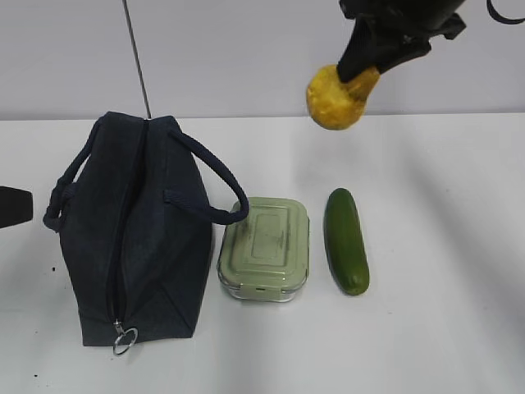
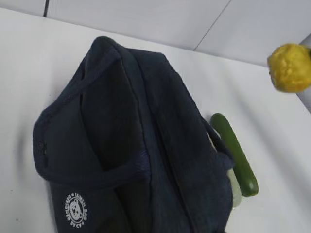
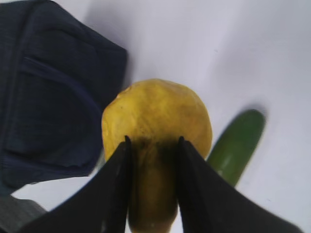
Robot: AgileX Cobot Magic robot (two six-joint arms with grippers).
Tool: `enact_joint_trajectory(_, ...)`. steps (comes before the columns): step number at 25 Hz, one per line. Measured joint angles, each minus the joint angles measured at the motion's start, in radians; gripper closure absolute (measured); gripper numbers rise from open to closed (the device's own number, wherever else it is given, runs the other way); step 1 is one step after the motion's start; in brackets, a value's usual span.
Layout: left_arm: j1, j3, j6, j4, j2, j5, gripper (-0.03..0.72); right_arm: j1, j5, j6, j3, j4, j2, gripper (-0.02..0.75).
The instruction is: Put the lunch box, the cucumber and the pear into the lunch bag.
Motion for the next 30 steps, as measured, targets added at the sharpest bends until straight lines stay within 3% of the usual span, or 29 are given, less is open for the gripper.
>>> enact_joint_trajectory(7,-0.018,0.000,0.143,-0.094,0.224,-0.023,0.328,0.019,0.003,-0.096,-0.014,0.318,-0.004,0.510)
enact_joint_trajectory(13,-0.124,-0.007,0.227,-0.167,0.355,-0.090,0.344,0.085,0.003,-0.152,-0.014,0.421,-0.004,0.511)
enact_joint_trajectory(16,-0.148,-0.007,0.229,-0.179,0.386,-0.121,0.455,0.143,0.003,-0.177,-0.014,0.430,-0.004,0.511)
enact_joint_trajectory(19,-0.148,-0.007,0.229,-0.189,0.390,-0.125,0.638,0.198,-0.008,-0.187,-0.014,0.445,0.001,0.511)
enact_joint_trajectory(20,-0.149,-0.007,0.229,-0.195,0.390,-0.125,0.666,0.211,-0.013,-0.192,-0.016,0.458,0.008,0.511)
enact_joint_trajectory(30,-0.150,-0.007,0.232,-0.223,0.395,-0.125,0.703,0.294,-0.153,-0.274,-0.016,0.626,0.204,0.512)
